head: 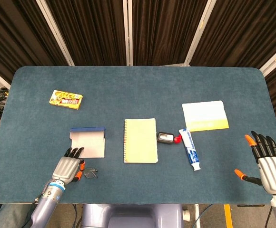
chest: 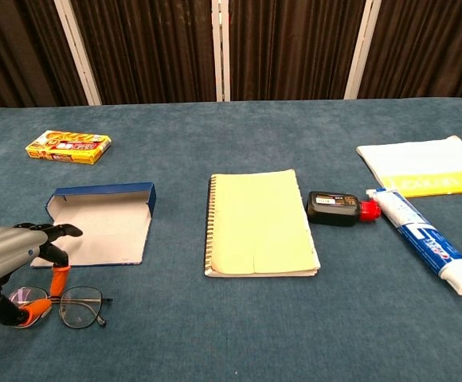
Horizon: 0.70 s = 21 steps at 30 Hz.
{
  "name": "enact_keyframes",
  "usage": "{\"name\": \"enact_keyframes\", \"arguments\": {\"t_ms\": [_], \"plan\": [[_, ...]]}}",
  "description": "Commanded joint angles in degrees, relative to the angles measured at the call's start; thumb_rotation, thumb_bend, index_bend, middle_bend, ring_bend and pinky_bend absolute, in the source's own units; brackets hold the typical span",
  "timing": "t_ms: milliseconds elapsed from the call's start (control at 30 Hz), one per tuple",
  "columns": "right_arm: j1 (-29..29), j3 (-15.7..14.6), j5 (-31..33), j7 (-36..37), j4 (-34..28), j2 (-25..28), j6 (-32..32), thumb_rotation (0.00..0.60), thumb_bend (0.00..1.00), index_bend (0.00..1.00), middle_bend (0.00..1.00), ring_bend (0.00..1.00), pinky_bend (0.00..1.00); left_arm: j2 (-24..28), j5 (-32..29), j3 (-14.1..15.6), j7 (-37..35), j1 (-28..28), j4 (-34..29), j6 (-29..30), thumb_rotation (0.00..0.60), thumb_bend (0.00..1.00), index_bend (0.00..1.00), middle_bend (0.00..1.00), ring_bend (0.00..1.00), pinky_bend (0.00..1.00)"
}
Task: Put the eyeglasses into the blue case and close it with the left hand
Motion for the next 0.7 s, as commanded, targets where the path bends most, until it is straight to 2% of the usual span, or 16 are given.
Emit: {"name": "enact_keyframes", "arguments": {"t_ms": [33, 467, 700], "plan": [[0.00, 0.00, -0.02, -0.01, 0.00, -0.02, 0.01, 0.600, 0.00, 0.00, 0.00, 0.00, 0.00, -0.01, -0.20, 0.08, 0.08, -0.16, -0.17, 0.16, 0.600, 0.50, 0.56, 0.00, 0.00, 0.00], [0.03, -0.08, -0.01, -0.38, 0.05, -0.19, -0.16, 0.600, 0.00, 0.00, 0.00, 0.00, 0.00, 1.83, 0.28, -0.75, -2.56, -0.91, -1.45, 0.66, 0.600, 0.51, 0.58, 0.00, 0.00, 0.00], [0.11, -0.10, 0.12, -0.68, 0.11, -0.36, -0.43, 0.600, 0.00, 0.00, 0.00, 0.00, 0.00, 2.54, -1.44, -3.91, -4.23, -2.68, -1.61, -0.12, 0.600, 0.51, 0.59, 0.00, 0.00, 0.00]]}}
